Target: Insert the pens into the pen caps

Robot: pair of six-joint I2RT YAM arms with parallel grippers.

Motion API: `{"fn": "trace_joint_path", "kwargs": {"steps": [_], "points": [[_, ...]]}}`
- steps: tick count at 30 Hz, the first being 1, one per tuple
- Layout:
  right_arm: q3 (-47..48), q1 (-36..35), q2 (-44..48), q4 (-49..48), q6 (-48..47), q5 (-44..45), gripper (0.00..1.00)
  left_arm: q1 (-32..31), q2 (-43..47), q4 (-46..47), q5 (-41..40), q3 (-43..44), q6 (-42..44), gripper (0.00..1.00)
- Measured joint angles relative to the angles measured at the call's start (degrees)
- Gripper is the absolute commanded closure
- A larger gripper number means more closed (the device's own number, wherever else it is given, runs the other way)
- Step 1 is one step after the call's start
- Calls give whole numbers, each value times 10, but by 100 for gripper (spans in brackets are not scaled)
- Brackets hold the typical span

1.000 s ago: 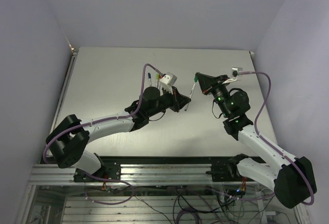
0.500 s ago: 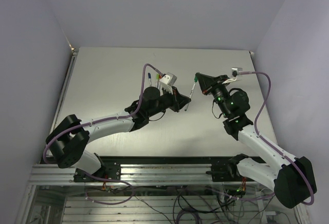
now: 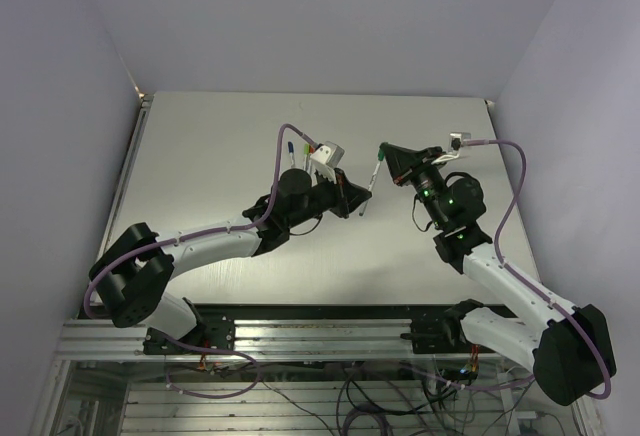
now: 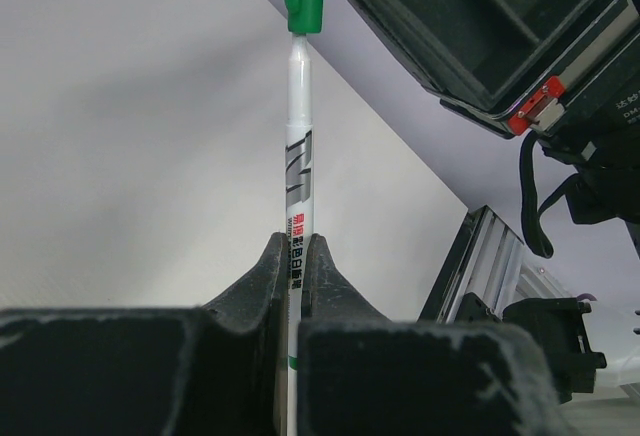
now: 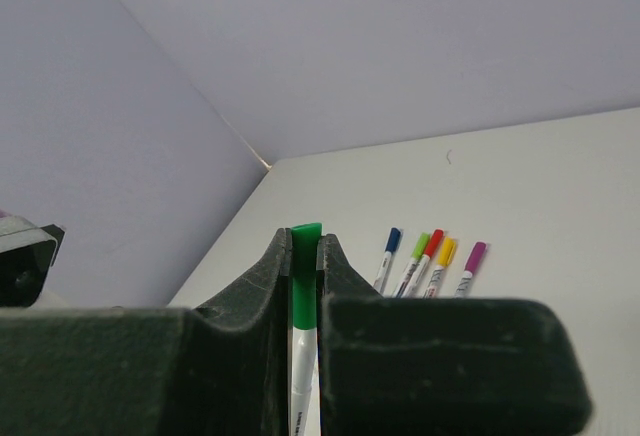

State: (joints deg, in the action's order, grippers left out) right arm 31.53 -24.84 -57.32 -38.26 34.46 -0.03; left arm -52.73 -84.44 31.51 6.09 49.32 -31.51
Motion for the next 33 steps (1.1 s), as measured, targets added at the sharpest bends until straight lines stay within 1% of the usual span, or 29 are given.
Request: {"fn": "trace_joint_path", "kwargs": {"steps": [13,22,26,33], "points": [[-2,0,-6,0,4,-10,100,0,0,8,-4,-2,0,93],[-16,2,-12,-2,25,-80,100,-2,0,52,-37,-29,-16,93],[-20,5,-30,-24,38,-118,100,-3,0,70,-51,-42,-22,93],[-17,10,-53,-32,44,-138,100,0,0,78,-64,-52,-25,93]]}}
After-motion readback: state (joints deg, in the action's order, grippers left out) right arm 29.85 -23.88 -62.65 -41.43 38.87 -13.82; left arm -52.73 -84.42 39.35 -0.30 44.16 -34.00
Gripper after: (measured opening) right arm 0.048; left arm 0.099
